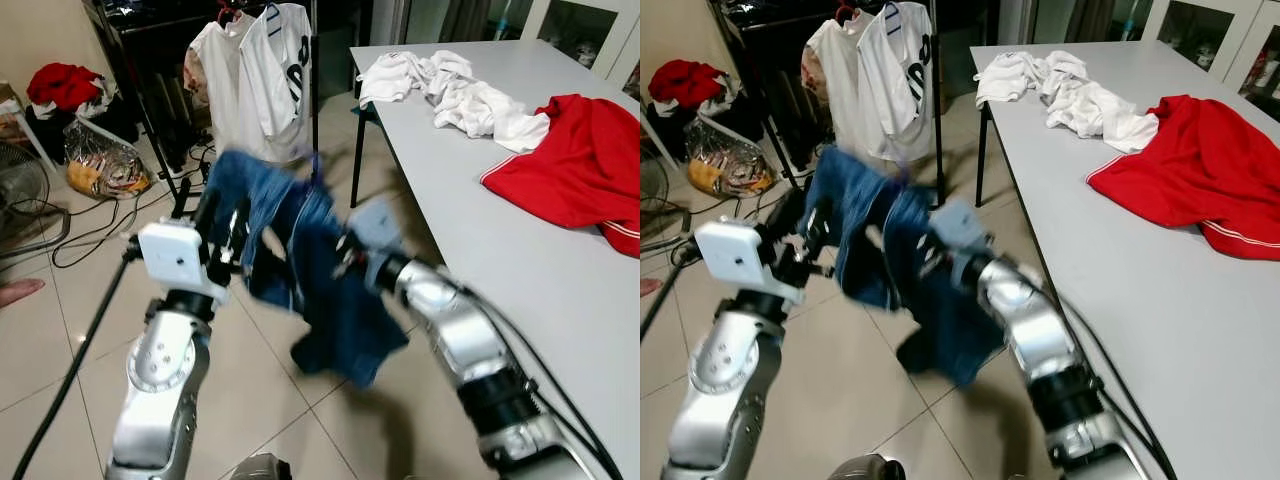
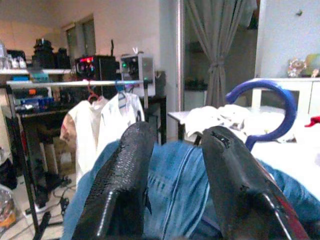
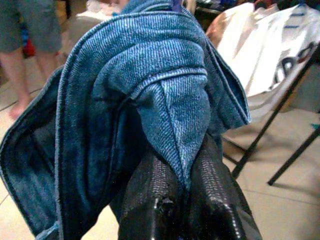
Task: Hang hanger
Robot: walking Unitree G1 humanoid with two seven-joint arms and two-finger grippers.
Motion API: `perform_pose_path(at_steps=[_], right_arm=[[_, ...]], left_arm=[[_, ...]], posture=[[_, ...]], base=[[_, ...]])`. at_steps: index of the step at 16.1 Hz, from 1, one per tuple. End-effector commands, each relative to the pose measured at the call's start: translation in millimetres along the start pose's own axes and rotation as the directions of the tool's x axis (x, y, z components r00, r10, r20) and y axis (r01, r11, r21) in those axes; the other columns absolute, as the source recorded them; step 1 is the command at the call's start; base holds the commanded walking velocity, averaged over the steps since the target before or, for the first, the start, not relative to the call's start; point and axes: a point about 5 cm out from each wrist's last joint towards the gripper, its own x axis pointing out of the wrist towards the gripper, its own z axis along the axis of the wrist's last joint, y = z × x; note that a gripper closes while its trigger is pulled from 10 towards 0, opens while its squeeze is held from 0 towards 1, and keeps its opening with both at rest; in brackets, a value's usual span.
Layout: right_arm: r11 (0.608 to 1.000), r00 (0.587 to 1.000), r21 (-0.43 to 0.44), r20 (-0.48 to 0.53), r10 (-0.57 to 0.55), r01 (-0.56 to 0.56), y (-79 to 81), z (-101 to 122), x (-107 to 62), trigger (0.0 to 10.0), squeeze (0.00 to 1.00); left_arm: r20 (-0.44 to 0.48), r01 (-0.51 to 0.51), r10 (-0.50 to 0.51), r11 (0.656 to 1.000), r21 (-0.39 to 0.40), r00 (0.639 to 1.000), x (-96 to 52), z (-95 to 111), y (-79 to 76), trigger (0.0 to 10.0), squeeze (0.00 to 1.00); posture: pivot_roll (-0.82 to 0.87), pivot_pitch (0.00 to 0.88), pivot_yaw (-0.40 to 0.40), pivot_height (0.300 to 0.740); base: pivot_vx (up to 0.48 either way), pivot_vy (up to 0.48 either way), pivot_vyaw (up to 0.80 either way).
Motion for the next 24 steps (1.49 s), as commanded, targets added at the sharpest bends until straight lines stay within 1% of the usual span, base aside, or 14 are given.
perform_pose_path(at_steps=[1, 2, 4, 5, 6, 8, 10, 12, 14, 20, 24], right_arm=[[1.0, 0.998, -0.03, 0.056, 0.004, -0.003, 1.0, 8, 0.2, 10.0, 0.0], [1.0, 0.999, -0.028, 0.054, 0.004, -0.002, 1.0, 6, 0.0, 10.0, 0.0], [1.0, 0.999, -0.024, 0.036, 0.0, 0.001, 0.4, -4, -0.8, 10.0, 0.0], [1.0, 1.0, -0.018, -0.006, -0.016, 0.016, -0.7, -20, -1.6, 10.0, 0.0], [1.0, 0.999, -0.014, -0.042, -0.021, 0.02, -0.3, -33, -3.4, 10.0, 0.0], [1.0, 0.994, -0.002, -0.112, 0.017, -0.017, 5.5, -63, -13.3, 10.0, 0.0], [0.999, 0.992, 0.003, -0.123, 0.034, -0.034, 7.4, -72, -19.7, 10.0, 0.0], [0.999, 0.995, 0.008, -0.096, 0.036, -0.036, 6.6, -75, -24.3, 10.0, 0.0], [1.0, 0.997, 0.003, -0.07, 0.025, -0.025, 4.0, -74, -23.8, 10.0, 0.0], [0.999, 0.998, -0.012, -0.05, 0.032, -0.033, 2.7, -72, -21.3, 10.0, 0.0], [0.999, 0.999, -0.026, -0.038, 0.039, -0.04, 2.7, -70, -18.2, 10.0, 0.0]], left_arm=[[-0.035, -0.027, 0.027, 1.0, 0.008, 0.999, -5.7, -11, 1.7, 10.0, 0.0], [-0.042, -0.031, 0.032, 0.999, 0.01, 0.999, -7.0, -13, 2.1, 10.0, 0.0], [-0.076, -0.049, 0.05, 0.999, 0.017, 0.996, -13.1, -24, 5.6, 10.0, 0.0], [-0.112, -0.07, 0.073, 0.997, 0.031, 0.991, -18.1, -37, 11.0, 10.0, 0.0], [-0.135, -0.078, 0.083, 0.996, 0.042, 0.987, -21.1, -44, 14.1, 10.0, 0.0], [-0.169, -0.068, 0.078, 0.996, 0.064, 0.982, -26.6, -57, 16.8, 10.0, 0.0], [-0.181, -0.056, 0.069, 0.996, 0.074, 0.981, -29.3, -61, 16.7, 10.0, 0.0], [-0.189, -0.051, 0.066, 0.995, 0.082, 0.98, -31.9, -66, 16.8, 10.0, 0.0], [-0.176, -0.051, 0.065, 0.995, 0.083, 0.982, -31.2, -68, 16.0, 10.0, 0.0], [-0.136, -0.072, 0.084, 0.993, 0.095, 0.987, -28.9, -64, 18.1, 10.0, 0.0], [-0.113, -0.071, 0.083, 0.992, 0.102, 0.99, -27.2, -62, 17.3, 10.0, 0.0]], posture=[[0.0, 0.0, 0.043, 0.74], [0.0, 0.0, 0.043, 0.74], [0.0, 0.0, 0.042, 0.74], [0.0, 0.0, 0.04, 0.74], [0.0, 0.0, 0.04, 0.74], [0.0, 0.0, 0.04, 0.74], [0.0, 0.0, 0.04, 0.74], [0.0, 0.0, 0.04, 0.74], [-0.01, 0.0, 0.044, 0.74], [-0.01, 0.0, 0.04, 0.74], [0.0, 0.0, 0.042, 0.74]], base=[[0.0, 0.0, 0.0], [0.0, 0.0, 0.0], [0.0, 0.0, 0.0], [0.0, 0.0, 0.0], [0.0, 0.0, 0.0], [0.0, 0.0, 0.0], [0.0, 0.0, 0.0], [0.0, 0.0, 0.0], [0.0, 0.0, 0.0], [0.0, 0.0, 0.0], [0.306, 0.0, 0.0]])
